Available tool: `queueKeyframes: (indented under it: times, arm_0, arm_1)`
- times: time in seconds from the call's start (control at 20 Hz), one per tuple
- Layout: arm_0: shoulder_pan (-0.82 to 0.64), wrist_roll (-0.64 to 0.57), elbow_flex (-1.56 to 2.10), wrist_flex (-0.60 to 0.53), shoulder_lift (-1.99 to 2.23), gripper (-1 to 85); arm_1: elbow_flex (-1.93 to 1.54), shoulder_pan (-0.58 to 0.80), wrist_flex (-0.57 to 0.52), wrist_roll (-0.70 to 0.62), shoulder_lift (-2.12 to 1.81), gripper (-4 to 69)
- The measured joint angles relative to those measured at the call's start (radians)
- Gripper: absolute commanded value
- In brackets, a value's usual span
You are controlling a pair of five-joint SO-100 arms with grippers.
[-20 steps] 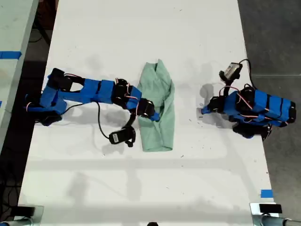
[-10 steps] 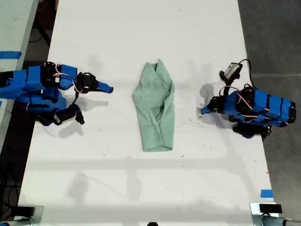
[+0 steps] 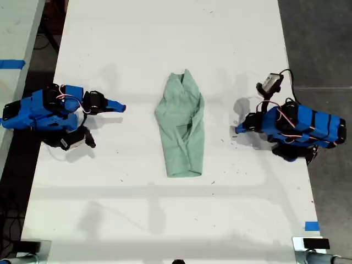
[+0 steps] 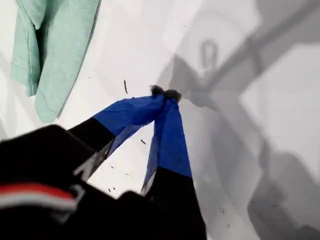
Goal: Fold t shirt
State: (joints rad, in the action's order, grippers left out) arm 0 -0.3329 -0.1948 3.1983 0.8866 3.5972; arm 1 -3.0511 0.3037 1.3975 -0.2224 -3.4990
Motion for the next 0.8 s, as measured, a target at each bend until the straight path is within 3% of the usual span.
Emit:
queueKeyframes:
  times: [0.8]
  arm_0:
    - [-0.011, 0.011, 0.000, 0.009, 0.000, -0.2]
  arm_1:
    - [0.000, -0.044, 0.002, 0.081, 0.000, -1.9]
